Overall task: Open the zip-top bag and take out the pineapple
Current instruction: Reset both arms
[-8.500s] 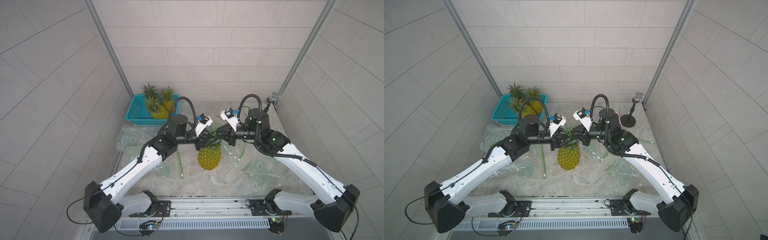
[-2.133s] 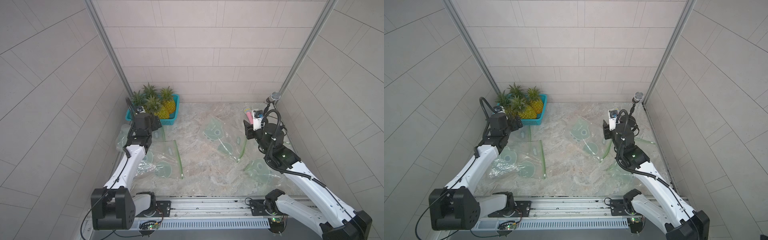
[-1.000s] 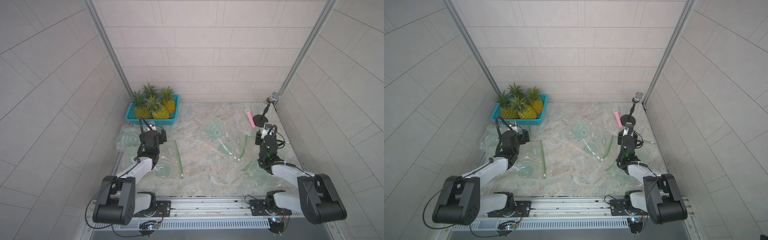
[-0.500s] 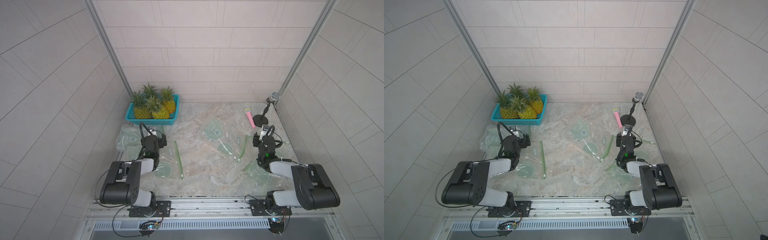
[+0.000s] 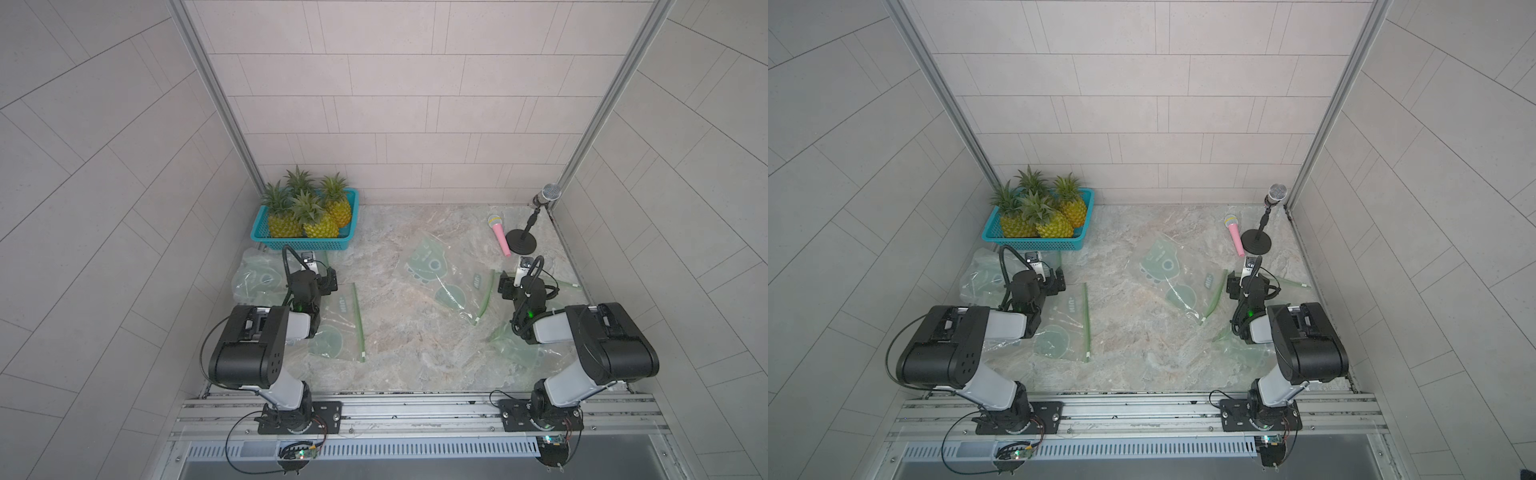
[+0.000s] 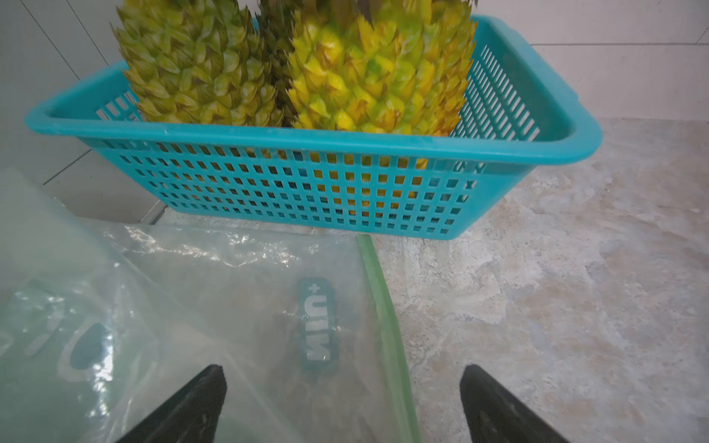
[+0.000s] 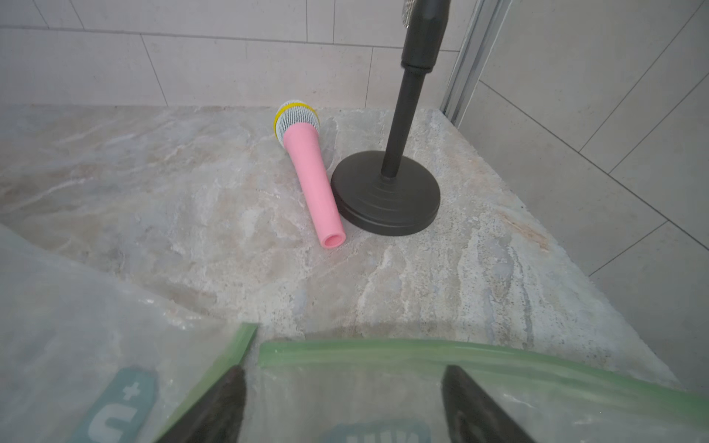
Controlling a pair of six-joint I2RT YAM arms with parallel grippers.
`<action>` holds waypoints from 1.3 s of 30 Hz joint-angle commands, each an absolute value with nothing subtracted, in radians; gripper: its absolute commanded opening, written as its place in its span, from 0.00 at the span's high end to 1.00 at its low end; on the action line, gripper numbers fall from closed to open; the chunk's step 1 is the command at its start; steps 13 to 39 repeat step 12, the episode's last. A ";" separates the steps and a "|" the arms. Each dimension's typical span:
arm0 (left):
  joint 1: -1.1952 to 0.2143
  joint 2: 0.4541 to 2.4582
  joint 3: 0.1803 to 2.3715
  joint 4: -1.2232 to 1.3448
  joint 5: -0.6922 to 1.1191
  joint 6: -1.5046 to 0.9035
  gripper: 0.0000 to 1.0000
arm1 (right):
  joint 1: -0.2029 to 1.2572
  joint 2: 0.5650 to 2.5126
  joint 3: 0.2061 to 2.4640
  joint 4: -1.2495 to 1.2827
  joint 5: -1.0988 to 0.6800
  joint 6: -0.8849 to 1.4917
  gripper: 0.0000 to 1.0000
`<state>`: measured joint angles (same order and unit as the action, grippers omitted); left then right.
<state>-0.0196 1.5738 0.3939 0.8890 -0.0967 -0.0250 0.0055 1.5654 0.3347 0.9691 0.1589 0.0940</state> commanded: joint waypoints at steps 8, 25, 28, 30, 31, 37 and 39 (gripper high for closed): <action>-0.017 1.578 0.403 0.900 -0.084 -0.005 0.00 | 0.004 1.565 0.352 0.973 0.181 0.115 0.00; -0.018 1.582 0.404 0.901 -0.083 -0.008 0.00 | 0.004 1.565 0.351 0.973 0.181 0.112 0.00; -0.018 1.582 0.404 0.901 -0.083 -0.008 0.00 | 0.004 1.565 0.351 0.973 0.181 0.112 0.00; -0.018 1.582 0.404 0.901 -0.083 -0.008 0.00 | 0.004 1.565 0.351 0.973 0.181 0.112 0.00; -0.018 1.582 0.404 0.901 -0.083 -0.008 0.00 | 0.004 1.565 0.351 0.973 0.181 0.112 0.00; -0.018 1.582 0.404 0.901 -0.083 -0.008 0.00 | 0.004 1.565 0.351 0.973 0.181 0.112 0.00; -0.018 1.582 0.404 0.901 -0.083 -0.008 0.00 | 0.004 1.565 0.351 0.973 0.181 0.112 0.00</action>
